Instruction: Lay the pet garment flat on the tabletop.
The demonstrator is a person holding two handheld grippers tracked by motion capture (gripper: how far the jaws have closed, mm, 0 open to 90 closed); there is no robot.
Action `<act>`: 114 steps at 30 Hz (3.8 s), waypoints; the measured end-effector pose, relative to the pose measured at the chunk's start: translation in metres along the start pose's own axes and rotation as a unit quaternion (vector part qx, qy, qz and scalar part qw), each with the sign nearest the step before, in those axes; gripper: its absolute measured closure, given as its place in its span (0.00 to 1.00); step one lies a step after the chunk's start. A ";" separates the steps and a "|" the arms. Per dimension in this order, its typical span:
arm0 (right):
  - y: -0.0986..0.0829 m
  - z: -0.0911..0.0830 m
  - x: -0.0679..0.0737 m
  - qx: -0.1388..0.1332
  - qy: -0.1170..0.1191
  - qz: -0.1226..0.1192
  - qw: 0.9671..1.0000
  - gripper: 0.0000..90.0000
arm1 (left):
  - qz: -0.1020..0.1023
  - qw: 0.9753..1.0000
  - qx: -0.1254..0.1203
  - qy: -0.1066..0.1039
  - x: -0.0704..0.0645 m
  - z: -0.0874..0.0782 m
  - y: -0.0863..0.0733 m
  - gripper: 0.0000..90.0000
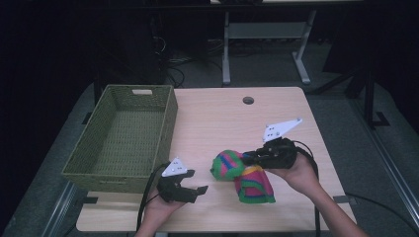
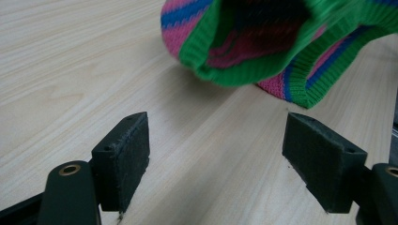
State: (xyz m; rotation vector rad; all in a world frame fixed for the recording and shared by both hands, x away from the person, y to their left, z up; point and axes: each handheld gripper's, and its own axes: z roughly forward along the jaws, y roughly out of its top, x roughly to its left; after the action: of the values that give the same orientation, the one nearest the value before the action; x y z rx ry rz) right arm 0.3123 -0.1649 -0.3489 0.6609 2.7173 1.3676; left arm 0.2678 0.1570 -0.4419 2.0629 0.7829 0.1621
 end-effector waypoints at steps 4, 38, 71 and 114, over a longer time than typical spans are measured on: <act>-0.014 0.017 -0.014 0.018 0.010 0.031 0.999 0.89 | 0.001 1.000 0.001 0.000 0.000 0.000 0.000 0.26; -0.062 0.037 -0.044 0.076 -0.017 0.075 0.994 0.63 | 0.005 1.000 0.007 -0.002 -0.002 0.004 0.000 0.26; -0.054 0.096 -0.003 0.147 -0.047 -0.061 0.986 0.90 | 0.008 1.000 0.009 -0.004 -0.004 0.005 0.000 0.26; -0.012 -0.002 -0.001 -0.004 -0.013 -0.026 1.000 0.93 | 0.024 0.999 -0.026 0.024 0.002 0.039 0.024 0.43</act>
State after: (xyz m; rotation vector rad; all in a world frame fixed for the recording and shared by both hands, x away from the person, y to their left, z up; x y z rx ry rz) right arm 0.3082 -0.1731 -0.3576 0.5980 2.6875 1.3491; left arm 0.2953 0.1212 -0.4463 2.0361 0.7503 0.2577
